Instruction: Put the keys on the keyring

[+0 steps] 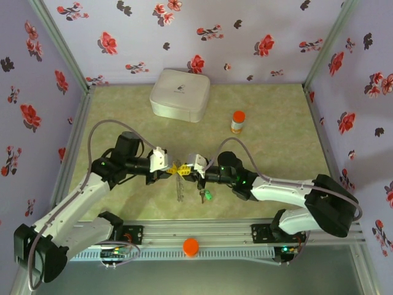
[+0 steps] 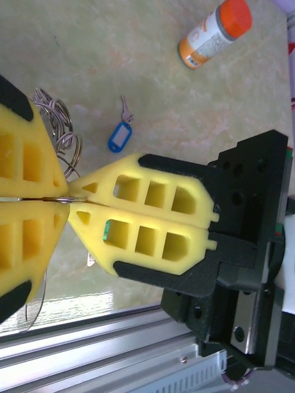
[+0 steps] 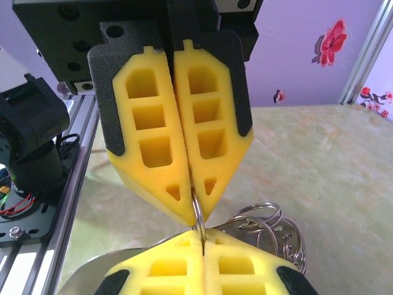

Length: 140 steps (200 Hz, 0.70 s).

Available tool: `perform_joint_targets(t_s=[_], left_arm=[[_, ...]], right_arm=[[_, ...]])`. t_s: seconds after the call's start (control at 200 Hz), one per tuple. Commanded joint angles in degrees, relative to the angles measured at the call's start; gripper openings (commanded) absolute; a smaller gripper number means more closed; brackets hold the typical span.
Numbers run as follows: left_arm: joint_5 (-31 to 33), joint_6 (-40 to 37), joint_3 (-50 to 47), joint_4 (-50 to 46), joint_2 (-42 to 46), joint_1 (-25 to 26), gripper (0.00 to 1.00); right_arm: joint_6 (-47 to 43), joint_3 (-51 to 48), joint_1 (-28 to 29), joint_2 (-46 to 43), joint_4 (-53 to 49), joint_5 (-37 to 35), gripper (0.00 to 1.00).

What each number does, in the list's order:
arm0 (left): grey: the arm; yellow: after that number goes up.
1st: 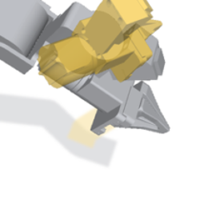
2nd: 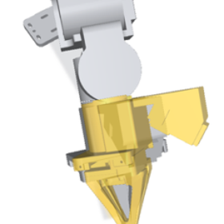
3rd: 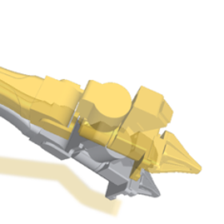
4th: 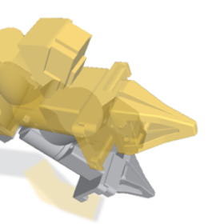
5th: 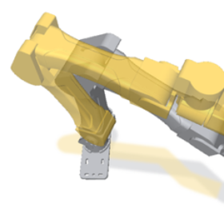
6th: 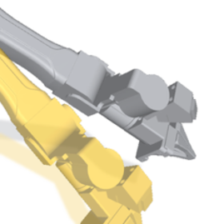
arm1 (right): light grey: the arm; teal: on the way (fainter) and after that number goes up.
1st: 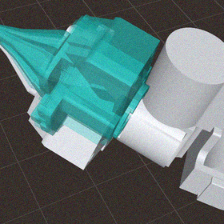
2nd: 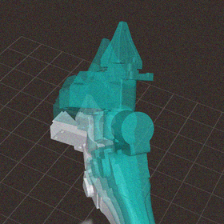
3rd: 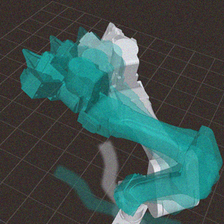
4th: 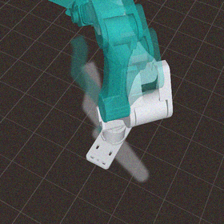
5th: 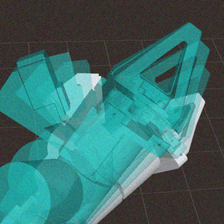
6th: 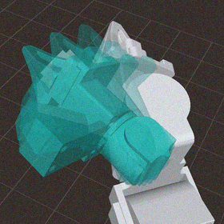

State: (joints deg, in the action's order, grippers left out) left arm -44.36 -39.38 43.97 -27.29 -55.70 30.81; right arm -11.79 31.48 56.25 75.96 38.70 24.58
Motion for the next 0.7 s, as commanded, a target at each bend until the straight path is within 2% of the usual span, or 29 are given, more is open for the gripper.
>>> perform_joint_targets(t_s=[0.0,0.065,0.12,0.185,0.215,0.245,0.355,0.455,0.61,0.695], left_arm=[[-0.93,-2.77,1.89,-4.33,-0.40,0.66,0.08],[-0.26,-3.20,2.06,-4.63,-0.20,0.74,0.00],[1.16,-2.94,2.33,-4.70,0.17,0.75,0.00],[3.73,-1.05,3.06,-4.87,0.44,0.74,0.00],[5.38,0.95,3.35,-4.77,0.77,0.75,0.00],[7.43,3.35,3.64,-4.32,1.16,0.83,0.00],[15.78,11.80,4.23,-2.91,2.68,2.01,0.00],[21.63,17.22,5.19,-3.15,2.22,4.11,0.00],[31.70,29.29,9.27,-4.37,-1.76,6.52,0.00],[33.71,32.59,12.61,-6.61,-4.85,7.01,0.00]], right_arm=[[1.24,1.89,0.44,0.55,5.17,1.94,0.00],[1.33,1.90,0.37,0.69,5.16,1.76,0.00],[1.54,1.63,0.40,0.32,4.87,-0.53,0.00],[1.35,0.51,0.21,-1.75,3.23,-4.65,0.25],[0.84,-0.27,-0.02,-3.43,1.92,-6.16,0.32],[0.30,-0.87,-0.37,-5.18,0.25,-7.49,0.34],[-3.59,-2.01,-1.14,-11.69,-9.94,-9.71,0.33],[-4.70,-0.07,-0.97,-14.57,-18.69,-7.64,0.29],[-1.90,3.32,2.84,-12.81,-19.62,-0.72,0.22],[-2.25,5.39,6.67,-9.21,-19.66,-0.71,0.25]])
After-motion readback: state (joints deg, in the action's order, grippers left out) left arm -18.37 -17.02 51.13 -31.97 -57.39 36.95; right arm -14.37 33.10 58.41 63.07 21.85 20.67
